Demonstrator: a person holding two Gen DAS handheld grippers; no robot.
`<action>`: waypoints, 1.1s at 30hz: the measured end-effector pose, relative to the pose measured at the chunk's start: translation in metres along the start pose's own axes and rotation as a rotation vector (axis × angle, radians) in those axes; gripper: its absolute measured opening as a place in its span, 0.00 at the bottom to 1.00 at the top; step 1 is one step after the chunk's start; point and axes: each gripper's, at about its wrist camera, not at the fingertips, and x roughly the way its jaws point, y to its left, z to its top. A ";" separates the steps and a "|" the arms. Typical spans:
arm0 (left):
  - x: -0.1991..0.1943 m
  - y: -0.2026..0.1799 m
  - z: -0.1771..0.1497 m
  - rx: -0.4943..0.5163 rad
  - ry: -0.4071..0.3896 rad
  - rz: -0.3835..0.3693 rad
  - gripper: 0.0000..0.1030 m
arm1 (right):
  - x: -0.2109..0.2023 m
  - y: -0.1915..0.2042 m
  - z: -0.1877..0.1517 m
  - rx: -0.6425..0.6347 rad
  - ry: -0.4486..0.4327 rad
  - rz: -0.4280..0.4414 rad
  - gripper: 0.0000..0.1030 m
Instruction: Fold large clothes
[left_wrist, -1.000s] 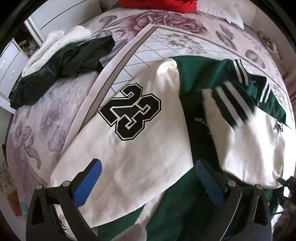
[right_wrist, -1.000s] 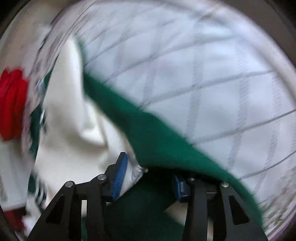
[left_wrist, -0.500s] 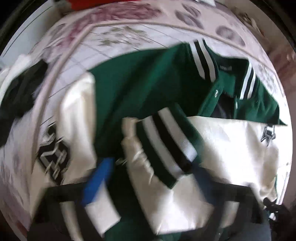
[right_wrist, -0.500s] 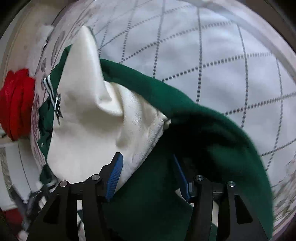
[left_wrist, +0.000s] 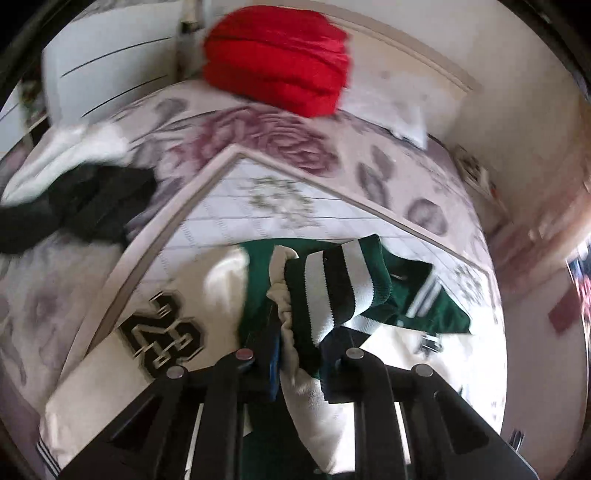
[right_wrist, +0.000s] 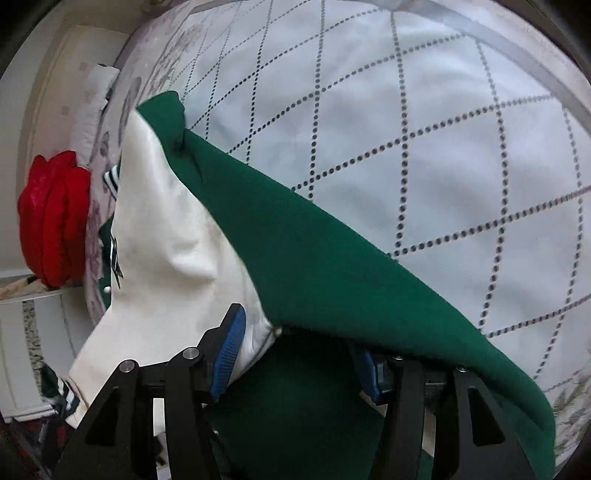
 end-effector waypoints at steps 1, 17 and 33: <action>0.008 0.011 -0.006 -0.020 0.016 0.029 0.13 | 0.001 0.000 -0.001 0.002 -0.001 0.001 0.58; -0.005 0.137 -0.078 -0.333 0.189 0.015 0.62 | 0.005 0.085 -0.053 -0.280 0.175 -0.158 0.59; -0.053 0.325 -0.267 -1.175 0.201 0.124 0.71 | 0.077 0.266 -0.245 -0.969 0.356 -0.149 0.64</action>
